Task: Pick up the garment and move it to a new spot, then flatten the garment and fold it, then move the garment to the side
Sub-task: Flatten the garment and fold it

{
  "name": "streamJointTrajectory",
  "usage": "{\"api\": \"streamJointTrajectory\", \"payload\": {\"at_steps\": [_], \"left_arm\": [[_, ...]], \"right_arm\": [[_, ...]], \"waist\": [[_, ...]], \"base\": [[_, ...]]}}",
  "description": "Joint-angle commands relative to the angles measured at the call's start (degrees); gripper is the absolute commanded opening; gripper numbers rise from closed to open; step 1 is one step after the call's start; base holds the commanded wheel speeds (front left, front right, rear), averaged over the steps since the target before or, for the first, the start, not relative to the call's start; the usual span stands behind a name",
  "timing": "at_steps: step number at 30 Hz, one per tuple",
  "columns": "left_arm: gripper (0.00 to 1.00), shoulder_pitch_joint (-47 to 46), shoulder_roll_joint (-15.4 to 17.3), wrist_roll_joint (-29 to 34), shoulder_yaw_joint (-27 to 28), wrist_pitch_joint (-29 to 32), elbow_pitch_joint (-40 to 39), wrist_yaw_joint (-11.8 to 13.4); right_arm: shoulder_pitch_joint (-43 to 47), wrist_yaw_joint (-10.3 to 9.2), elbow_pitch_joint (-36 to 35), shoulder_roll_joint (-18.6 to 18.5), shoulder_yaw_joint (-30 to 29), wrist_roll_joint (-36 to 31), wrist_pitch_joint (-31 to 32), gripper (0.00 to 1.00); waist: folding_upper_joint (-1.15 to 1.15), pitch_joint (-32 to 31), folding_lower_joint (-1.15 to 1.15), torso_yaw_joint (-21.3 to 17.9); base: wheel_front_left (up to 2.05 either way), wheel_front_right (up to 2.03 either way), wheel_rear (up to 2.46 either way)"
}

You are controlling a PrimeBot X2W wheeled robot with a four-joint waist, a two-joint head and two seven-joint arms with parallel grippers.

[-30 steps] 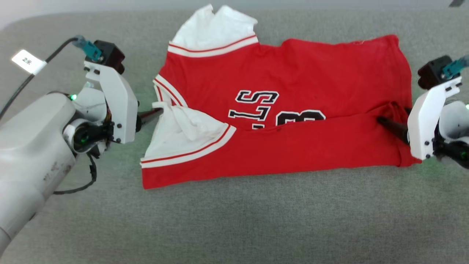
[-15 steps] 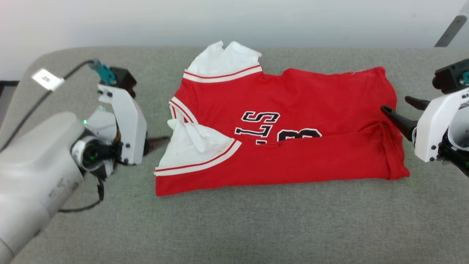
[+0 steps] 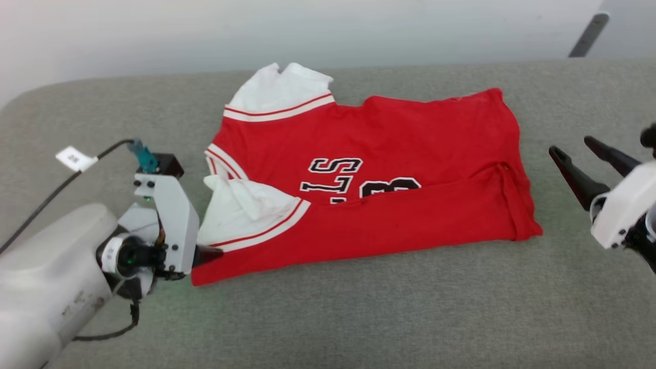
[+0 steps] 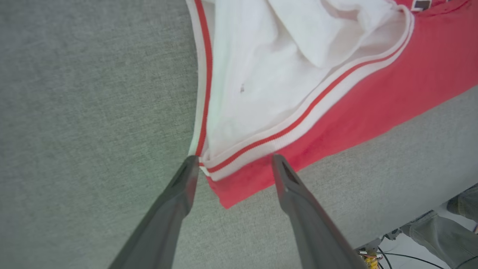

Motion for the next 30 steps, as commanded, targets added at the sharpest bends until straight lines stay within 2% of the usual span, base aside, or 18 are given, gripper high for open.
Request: {"api": "streamJointTrajectory", "payload": {"at_steps": [1,8,12,13,14,19,23,30], "left_arm": [[1.00,1.1,0.6,-0.6,0.1,0.4,-0.2,1.2],[1.00,3.8,1.4,-2.4,0.5,0.5,-0.3,3.2],[0.98,6.2,0.7,-4.3,1.0,0.3,0.6,2.9],[0.24,6.4,0.5,-4.3,0.9,0.2,0.7,2.3],[0.00,6.8,0.3,-4.8,1.1,0.2,1.0,2.0],[0.00,6.9,-0.6,-5.1,1.5,-0.5,1.6,0.6],[0.00,6.0,-1.7,-4.6,1.5,-0.6,2.0,0.2],[0.00,4.6,-3.8,-4.2,1.8,-0.5,2.5,-1.0]], "right_arm": [[2.7,-0.06,-1.3,0.6,-3.1,-1.3,-0.1,1.00],[11.5,-0.06,-6.9,3.0,-14.1,-5.1,2.0,1.00],[17.2,-0.06,-11.5,5.5,-21.2,-8.1,6.1,1.00],[18.5,-0.06,-12.9,6.3,-22.7,-8.7,7.6,1.00],[19.6,-0.06,-14.3,7.0,-23.9,-9.2,9.2,1.00],[23.1,-0.06,-20.6,10.5,-28.3,-11.1,18.5,1.00],[21.7,-0.06,-22.6,12.9,-29.8,-12.3,26.1,1.00],[15.2,-0.06,-17.4,16.2,-31.3,-17.4,37.2,1.00]], "waist": [[0.00,0.8,0.00,-1.2],[0.00,1.9,0.00,-2.2],[0.00,2.7,0.00,-2.4],[0.00,2.9,0.00,-2.5],[0.00,3.1,0.00,-2.4],[0.00,4.1,0.00,-2.0],[0.00,5.1,0.00,-1.3],[0.00,6.6,0.00,0.5]], "base": [[0.00,0.00,0.00],[0.00,0.00,0.00],[0.00,0.00,0.00],[0.00,0.00,0.00],[0.00,0.00,0.00],[0.00,0.00,0.00],[0.00,0.00,0.00],[0.00,0.00,0.00]]}}
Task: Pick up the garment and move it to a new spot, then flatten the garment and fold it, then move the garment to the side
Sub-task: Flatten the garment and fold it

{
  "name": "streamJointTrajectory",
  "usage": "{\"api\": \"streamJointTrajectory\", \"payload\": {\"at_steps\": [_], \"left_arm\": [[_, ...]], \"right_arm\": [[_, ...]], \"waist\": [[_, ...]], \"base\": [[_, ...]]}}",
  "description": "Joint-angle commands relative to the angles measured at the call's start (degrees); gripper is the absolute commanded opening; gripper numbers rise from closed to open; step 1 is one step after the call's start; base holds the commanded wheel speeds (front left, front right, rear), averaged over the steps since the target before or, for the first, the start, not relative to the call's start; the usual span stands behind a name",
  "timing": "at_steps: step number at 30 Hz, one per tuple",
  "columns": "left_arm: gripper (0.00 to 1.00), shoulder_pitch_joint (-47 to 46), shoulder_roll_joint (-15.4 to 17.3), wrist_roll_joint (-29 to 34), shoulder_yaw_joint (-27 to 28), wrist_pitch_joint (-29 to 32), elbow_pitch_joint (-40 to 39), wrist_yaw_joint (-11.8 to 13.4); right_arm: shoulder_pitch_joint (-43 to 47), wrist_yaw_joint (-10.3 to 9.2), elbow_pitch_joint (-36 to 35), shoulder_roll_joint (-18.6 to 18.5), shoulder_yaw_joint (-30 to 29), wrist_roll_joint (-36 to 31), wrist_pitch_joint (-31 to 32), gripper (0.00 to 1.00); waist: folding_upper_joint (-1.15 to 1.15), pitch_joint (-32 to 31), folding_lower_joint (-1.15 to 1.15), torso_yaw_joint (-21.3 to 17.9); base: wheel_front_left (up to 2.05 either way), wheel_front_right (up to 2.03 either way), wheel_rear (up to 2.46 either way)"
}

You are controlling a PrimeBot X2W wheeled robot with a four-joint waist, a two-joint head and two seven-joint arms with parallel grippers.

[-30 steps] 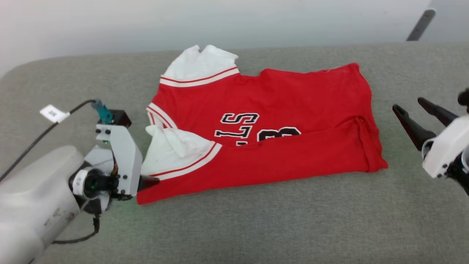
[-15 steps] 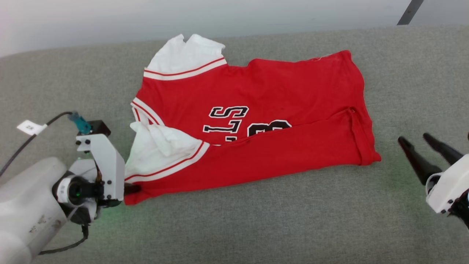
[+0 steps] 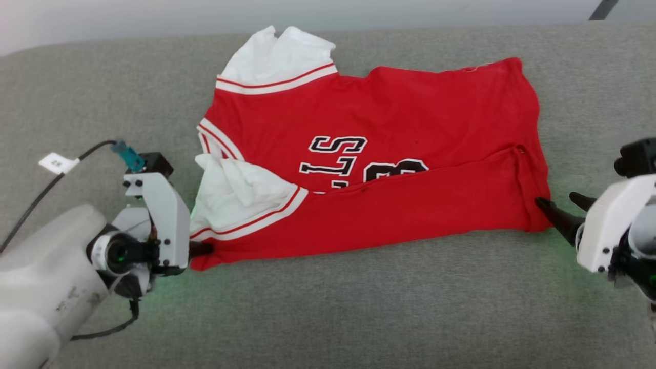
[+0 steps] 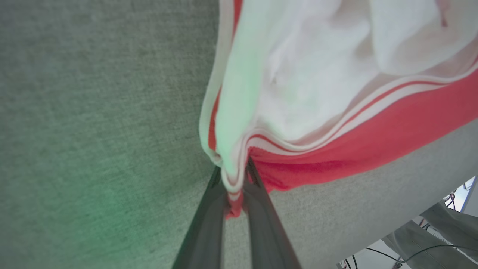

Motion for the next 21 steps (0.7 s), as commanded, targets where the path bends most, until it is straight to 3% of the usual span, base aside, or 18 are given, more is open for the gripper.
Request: {"api": "streamJointTrajectory", "payload": {"at_steps": [1,9,10,11,21], "left_arm": [[0.00,1.7,-3.2,0.3,-1.2,-0.3,0.2,-0.2],[0.00,0.9,-5.5,-0.5,-0.6,-0.3,2.7,-0.5],[0.00,0.7,-5.6,-0.6,-0.3,-0.3,3.3,-0.3],[0.00,0.5,-5.8,-0.7,-0.2,-0.1,3.8,-0.4],[0.00,-1.2,-6.8,-1.2,0.6,1.0,7.5,-0.9]], "right_arm": [[-1.4,-0.05,1.3,0.6,-0.4,-1.2,1.3,1.00],[-7.0,-0.05,13.0,3.9,0.3,-5.3,10.0,1.00],[-7.5,-0.05,14.2,4.2,1.0,-5.7,10.8,0.38],[-8.1,-0.06,15.3,4.2,1.5,-6.0,11.3,0.00],[-11.4,-0.06,21.1,4.0,2.9,-5.0,11.8,0.00]], "waist": [[0.00,0.7,0.00,0.9],[0.00,1.6,0.00,2.7],[0.00,1.7,0.00,2.8],[0.00,1.7,0.00,2.8],[0.00,0.0,0.00,3.1]], "base": [[0.00,0.00,0.00],[0.00,0.00,0.00],[0.00,0.00,0.00],[0.00,0.00,0.00],[0.00,0.00,0.00]]}}
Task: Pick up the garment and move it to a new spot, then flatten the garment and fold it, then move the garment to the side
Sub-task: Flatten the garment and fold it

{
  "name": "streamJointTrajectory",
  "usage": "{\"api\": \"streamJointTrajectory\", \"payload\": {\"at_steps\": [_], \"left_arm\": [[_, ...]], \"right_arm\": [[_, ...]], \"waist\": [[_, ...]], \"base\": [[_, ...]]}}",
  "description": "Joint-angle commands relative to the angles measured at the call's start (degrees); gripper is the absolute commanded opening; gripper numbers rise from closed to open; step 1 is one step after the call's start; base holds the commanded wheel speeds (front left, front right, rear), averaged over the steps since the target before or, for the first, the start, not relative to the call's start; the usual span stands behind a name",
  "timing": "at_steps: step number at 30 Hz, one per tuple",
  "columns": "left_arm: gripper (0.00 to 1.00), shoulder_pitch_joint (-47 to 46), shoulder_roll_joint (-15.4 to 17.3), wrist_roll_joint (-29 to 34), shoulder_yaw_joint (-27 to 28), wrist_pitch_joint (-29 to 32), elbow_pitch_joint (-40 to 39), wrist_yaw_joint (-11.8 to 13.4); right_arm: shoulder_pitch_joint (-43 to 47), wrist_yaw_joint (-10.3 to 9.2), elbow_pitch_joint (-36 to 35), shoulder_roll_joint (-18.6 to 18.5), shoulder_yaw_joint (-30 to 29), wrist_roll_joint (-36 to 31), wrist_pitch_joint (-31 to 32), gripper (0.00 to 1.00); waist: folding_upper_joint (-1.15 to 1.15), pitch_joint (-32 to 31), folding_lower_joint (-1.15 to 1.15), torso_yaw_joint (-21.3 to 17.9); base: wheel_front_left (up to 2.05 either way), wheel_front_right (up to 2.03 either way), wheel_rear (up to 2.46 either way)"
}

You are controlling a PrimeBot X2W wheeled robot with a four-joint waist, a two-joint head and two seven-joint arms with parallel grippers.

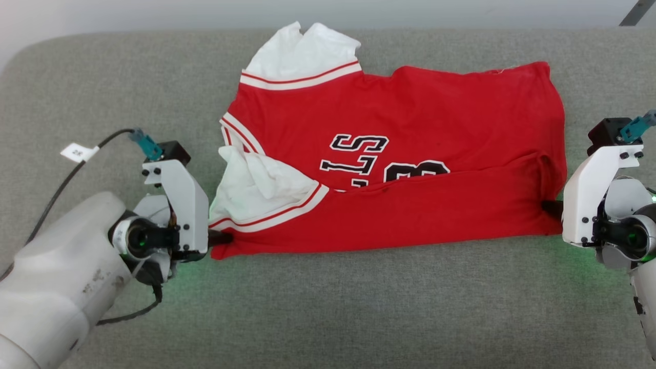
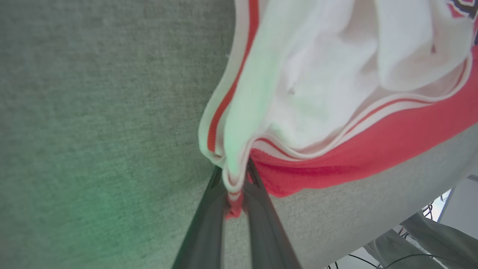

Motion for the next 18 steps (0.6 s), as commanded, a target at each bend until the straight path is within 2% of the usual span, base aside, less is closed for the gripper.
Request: {"api": "streamJointTrajectory", "payload": {"at_steps": [1,9,18], "left_arm": [[0.00,1.3,-1.1,0.1,-0.7,-0.2,1.0,0.1],[0.00,2.5,0.4,-0.7,-0.4,0.6,-0.3,0.0],[0.00,4.6,4.7,-0.6,-0.3,-0.1,-6.7,1.8]], "right_arm": [[1.5,-0.06,1.8,0.4,1.2,0.9,0.6,0.00],[2.3,-0.06,0.1,-2.2,3.1,3.7,1.1,0.00],[5.9,-0.06,-4.9,-6.1,4.5,6.7,3.1,0.00]], "waist": [[0.00,-0.8,0.00,0.0],[0.00,-2.7,0.00,0.1],[0.00,-4.3,0.00,0.3]], "base": [[0.00,0.00,0.00],[0.00,0.00,0.00],[0.00,0.00,0.00]]}}
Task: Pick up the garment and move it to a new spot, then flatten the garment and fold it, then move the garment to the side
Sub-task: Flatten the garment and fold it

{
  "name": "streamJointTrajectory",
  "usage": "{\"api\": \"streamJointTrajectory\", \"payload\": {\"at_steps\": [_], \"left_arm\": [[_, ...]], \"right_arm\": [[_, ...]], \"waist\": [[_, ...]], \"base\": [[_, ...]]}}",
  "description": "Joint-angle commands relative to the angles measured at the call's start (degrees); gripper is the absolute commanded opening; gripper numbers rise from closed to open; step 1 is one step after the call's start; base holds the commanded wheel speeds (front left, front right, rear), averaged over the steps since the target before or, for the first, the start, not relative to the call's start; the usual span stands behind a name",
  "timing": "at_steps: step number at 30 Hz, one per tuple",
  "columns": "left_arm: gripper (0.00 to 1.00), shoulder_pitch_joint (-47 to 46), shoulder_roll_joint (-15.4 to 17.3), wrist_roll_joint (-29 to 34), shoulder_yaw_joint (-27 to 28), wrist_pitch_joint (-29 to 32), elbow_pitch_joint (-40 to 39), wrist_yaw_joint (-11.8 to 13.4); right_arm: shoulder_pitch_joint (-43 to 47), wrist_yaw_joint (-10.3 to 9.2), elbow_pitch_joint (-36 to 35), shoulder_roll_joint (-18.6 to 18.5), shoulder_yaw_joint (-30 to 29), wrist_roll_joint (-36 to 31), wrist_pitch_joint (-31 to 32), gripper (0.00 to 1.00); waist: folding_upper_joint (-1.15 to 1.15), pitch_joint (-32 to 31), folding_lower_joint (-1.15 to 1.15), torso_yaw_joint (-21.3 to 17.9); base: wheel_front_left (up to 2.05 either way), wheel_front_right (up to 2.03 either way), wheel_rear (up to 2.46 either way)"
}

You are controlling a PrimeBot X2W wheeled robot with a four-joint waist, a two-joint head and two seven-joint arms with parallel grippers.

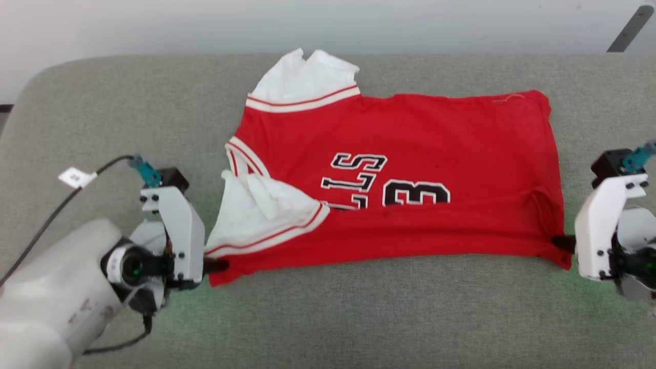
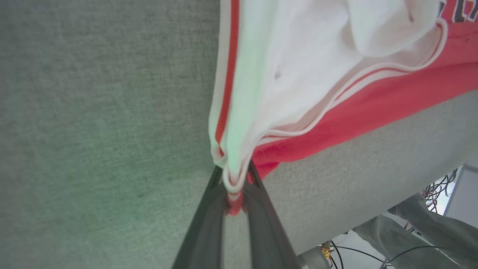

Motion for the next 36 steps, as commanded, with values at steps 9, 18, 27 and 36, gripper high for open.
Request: {"api": "streamJointTrajectory", "payload": {"at_steps": [9,18,27,36], "left_arm": [[0.00,5.4,6.0,-0.4,-0.4,-1.6,-11.7,4.5],[0.00,10.4,13.0,-2.4,0.6,-4.2,-26.9,10.7],[0.00,12.6,16.9,-0.9,0.4,-6.7,-36.5,14.6],[0.33,12.6,12.9,1.6,-1.3,-6.8,-32.3,12.7]], "right_arm": [[8.5,-0.06,-6.3,-3.3,-2.5,2.1,2.7,0.00],[18.9,-0.06,-16.7,-3.6,-8.5,4.5,9.4,0.00],[25.4,-0.06,-25.9,-1.5,-14.7,2.6,13.9,0.00],[23.8,-0.06,-24.7,1.4,-12.7,-1.2,11.4,0.00]], "waist": [[0.00,-0.9,0.00,0.1],[0.00,-0.4,0.00,0.0],[0.00,0.7,0.00,0.1],[0.00,1.4,0.00,-0.3]], "base": [[0.00,0.00,0.00],[0.00,0.00,0.00],[0.00,0.00,0.00],[0.00,0.00,0.00]]}}
